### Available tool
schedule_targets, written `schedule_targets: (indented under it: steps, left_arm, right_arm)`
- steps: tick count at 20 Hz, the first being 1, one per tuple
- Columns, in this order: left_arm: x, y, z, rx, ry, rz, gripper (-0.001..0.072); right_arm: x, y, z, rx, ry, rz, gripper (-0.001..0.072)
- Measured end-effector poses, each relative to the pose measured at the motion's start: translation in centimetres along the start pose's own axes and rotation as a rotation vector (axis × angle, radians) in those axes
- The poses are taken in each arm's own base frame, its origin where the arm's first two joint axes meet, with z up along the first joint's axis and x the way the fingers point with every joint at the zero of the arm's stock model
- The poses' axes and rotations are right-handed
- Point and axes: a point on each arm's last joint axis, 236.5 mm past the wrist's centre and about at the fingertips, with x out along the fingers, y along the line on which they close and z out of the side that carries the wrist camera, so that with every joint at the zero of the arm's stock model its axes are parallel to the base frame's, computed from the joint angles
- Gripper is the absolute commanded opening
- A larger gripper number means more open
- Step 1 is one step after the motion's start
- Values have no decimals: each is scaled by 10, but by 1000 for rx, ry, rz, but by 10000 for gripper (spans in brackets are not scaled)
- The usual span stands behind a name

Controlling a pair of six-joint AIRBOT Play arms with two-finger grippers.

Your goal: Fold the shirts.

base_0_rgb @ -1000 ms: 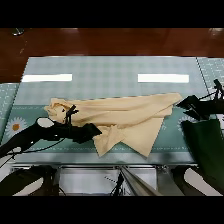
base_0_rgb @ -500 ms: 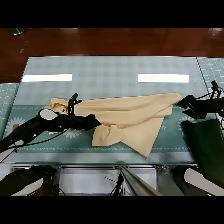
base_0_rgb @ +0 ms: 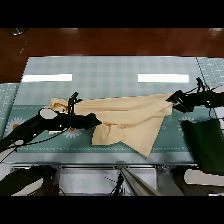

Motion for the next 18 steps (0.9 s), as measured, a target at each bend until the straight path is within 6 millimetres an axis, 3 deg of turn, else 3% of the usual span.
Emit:
schedule_targets:
  steps: [1, 2, 3, 4, 5, 9, 11, 12, 14, 16, 18]
  left_arm:
    - [0, 0, 0, 1, 0, 0, 25]
    - [0, 0, 0, 1, 0, 0, 24]
    - [0, 0, 0, 1, 0, 0, 24]
    - [0, 0, -1, 1, 2, -1, 24]
    - [0, -1, -2, 1, 7, -3, 24]
    - [-7, -7, 5, 6, 3, -25, 24]
    - [-29, -25, 33, 40, -54, -73, 23]
    - [-48, -40, 55, 67, -107, -102, 22]
    - [-109, -82, 112, 140, -273, -166, 22]
    - [-191, -136, 161, 258, -474, -214, 22]
    - [-283, -196, 187, 396, -673, -235, 22]
  right_arm:
    - [6, 7, 1, -4, 17, 10, 613]
    - [11, 13, 3, -19, 28, 11, 532]
    - [16, 18, 6, -33, 35, 8, 344]
    - [20, 21, 8, -58, 42, -3, 87]
    - [23, 29, 10, -77, 45, 0, 25]
    - [18, 64, 23, -173, 34, 31, 23]
    - [-1, 85, 33, -240, 17, 42, 23]
    - [-18, 104, 44, -282, -21, 59, 23]
    - [-68, 156, 64, -376, -122, 129, 23]
    - [-135, 214, 77, -498, -254, 195, 23]
    - [-211, 265, 72, -624, -402, 241, 24]
